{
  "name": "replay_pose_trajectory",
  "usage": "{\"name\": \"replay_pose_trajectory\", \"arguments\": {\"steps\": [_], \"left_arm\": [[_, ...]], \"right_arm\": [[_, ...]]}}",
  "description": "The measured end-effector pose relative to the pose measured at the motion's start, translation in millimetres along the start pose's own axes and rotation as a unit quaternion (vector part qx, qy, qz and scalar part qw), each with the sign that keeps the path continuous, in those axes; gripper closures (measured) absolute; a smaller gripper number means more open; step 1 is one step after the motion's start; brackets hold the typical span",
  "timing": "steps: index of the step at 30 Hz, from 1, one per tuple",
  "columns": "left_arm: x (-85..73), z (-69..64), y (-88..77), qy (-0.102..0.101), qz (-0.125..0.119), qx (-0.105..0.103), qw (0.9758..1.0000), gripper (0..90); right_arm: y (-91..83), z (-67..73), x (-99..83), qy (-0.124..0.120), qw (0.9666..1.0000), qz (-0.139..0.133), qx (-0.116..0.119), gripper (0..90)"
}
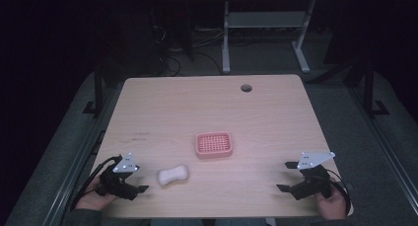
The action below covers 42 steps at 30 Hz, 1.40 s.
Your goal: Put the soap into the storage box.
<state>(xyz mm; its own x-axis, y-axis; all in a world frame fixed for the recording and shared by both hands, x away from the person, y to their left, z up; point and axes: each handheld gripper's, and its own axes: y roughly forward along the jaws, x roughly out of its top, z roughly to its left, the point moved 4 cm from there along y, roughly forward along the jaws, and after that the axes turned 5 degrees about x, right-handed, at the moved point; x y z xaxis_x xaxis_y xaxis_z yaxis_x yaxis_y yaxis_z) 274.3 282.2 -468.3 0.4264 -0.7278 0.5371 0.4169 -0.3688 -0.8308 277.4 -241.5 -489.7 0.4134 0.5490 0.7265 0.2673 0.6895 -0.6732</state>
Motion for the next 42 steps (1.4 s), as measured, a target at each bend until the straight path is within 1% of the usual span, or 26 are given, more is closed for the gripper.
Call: {"name": "replay_pose_trajectory", "arguments": {"steps": [3,6,7,9,12,20,26,28,32,37,41,42], "left_arm": [[1.9,-2.1,0.4,0.001,0.001,-0.008,1.0000,23.9],[6.0,-5.3,0.7,0.011,-0.003,-0.009,0.9999,24.0],[6.0,-5.3,0.7,0.011,-0.003,-0.009,0.9999,24.0],[7.3,-6.8,2.8,0.017,0.001,-0.010,0.9998,23.9],[8.5,-7.5,3.3,0.016,-0.001,-0.013,0.9998,23.6],[10.9,-10.1,4.2,0.023,0.002,-0.015,0.9996,23.7],[15.2,-12.6,3.7,0.028,-0.005,-0.014,0.9995,23.7],[16.2,-13.0,4.0,0.032,-0.003,-0.014,0.9994,23.7],[18.6,-15.0,4.3,0.034,-0.004,-0.014,0.9993,23.7],[22.3,-16.8,3.4,0.036,-0.013,-0.016,0.9991,23.7],[23.9,-17.3,4.6,0.041,-0.009,-0.013,0.9990,23.7],[24.2,-18.0,5.1,0.040,-0.010,-0.014,0.9991,23.7]], "right_arm": [[0.0,0.1,-0.1,-0.002,1.0000,0.000,0.001,14.1],[0.2,-0.1,0.1,-0.002,1.0000,0.001,0.002,14.1],[0.2,-0.3,0.2,-0.004,1.0000,0.001,0.001,14.1],[0.6,-0.1,0.5,-0.005,1.0000,0.003,0.002,14.1],[1.0,0.2,0.6,-0.005,1.0000,0.004,0.002,14.1],[1.7,0.1,0.9,-0.004,1.0000,0.004,0.004,14.1],[2.1,-0.2,1.0,-0.006,1.0000,0.004,0.006,14.1],[2.4,0.0,1.0,-0.006,1.0000,0.004,0.007,14.1],[2.2,-0.2,1.2,-0.007,0.9999,0.004,0.007,14.1],[2.4,-0.1,1.3,-0.006,0.9999,0.005,0.007,14.1],[2.1,-0.1,1.4,-0.007,0.9999,0.003,0.007,14.1],[2.0,-0.2,1.4,-0.006,0.9999,0.004,0.007,14.1]]}}
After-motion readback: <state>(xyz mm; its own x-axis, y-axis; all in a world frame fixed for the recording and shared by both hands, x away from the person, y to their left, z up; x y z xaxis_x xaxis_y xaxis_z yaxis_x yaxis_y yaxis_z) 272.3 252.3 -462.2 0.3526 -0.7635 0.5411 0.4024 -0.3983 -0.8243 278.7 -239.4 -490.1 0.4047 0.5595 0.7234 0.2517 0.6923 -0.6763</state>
